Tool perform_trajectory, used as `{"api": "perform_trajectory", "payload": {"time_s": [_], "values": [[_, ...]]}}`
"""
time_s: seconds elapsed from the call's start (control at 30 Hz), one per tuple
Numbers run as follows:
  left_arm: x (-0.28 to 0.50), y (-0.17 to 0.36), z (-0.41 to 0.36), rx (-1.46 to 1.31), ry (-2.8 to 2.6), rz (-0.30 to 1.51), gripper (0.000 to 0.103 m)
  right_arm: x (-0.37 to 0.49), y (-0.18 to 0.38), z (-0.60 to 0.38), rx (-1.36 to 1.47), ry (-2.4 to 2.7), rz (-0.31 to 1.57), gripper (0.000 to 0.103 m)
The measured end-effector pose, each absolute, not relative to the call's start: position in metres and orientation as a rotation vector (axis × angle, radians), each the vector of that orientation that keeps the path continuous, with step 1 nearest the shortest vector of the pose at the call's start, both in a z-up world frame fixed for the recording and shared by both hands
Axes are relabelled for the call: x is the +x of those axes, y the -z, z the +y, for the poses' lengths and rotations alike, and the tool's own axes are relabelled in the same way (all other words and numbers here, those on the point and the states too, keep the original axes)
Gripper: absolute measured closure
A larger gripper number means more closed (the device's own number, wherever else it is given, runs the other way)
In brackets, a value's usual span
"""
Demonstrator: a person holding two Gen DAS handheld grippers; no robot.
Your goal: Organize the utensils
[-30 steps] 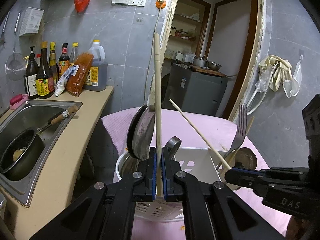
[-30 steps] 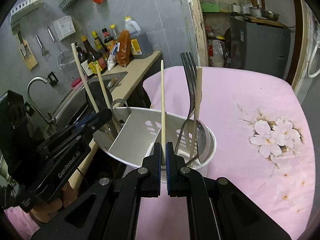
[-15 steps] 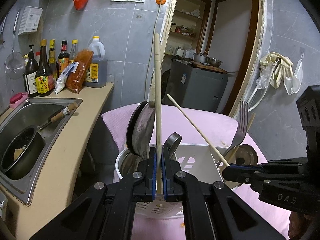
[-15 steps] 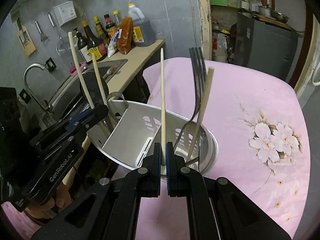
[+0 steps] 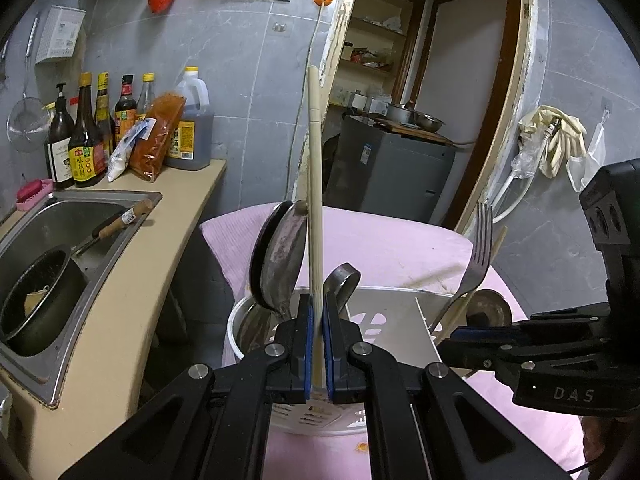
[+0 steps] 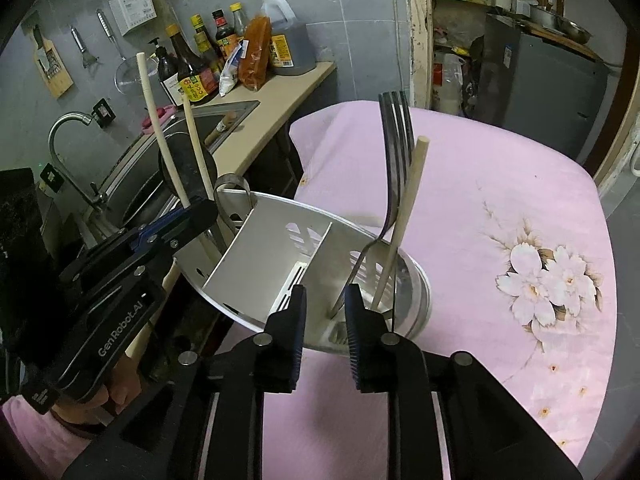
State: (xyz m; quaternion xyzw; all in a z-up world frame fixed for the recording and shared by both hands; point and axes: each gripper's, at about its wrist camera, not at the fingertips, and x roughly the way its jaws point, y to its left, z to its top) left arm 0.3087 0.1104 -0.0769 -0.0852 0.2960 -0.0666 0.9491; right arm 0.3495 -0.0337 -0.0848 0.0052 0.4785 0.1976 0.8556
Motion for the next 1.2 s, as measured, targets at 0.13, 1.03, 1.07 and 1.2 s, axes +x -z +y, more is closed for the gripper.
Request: {"api": "perform_trajectory", "payload": {"time_s": [0.13, 1.03, 1.07, 1.2], "values": [[0.309, 0.075, 0.108, -0.172, 0.139, 0.604, 0.098, 0.341, 0.079, -0.036, 0.022, -0.424, 0.988, 0.080], [0.290, 0.057, 0.106, -0.229, 0.132, 0.561, 0.063, 0.274, 0.035, -0.122, 0.233, -0.383, 0.553, 0.052], [0.289, 0.055, 0.105, -0.227, 0.127, 0.558, 0.063, 0.271, 0.033, -0.127, 0.236, -0.374, 0.538, 0.050], [0.281, 0.044, 0.099, -0.213, 0.114, 0.532, 0.056, 0.263, 0.027, -0.145, 0.263, -0.337, 0.486, 0.042]]}}
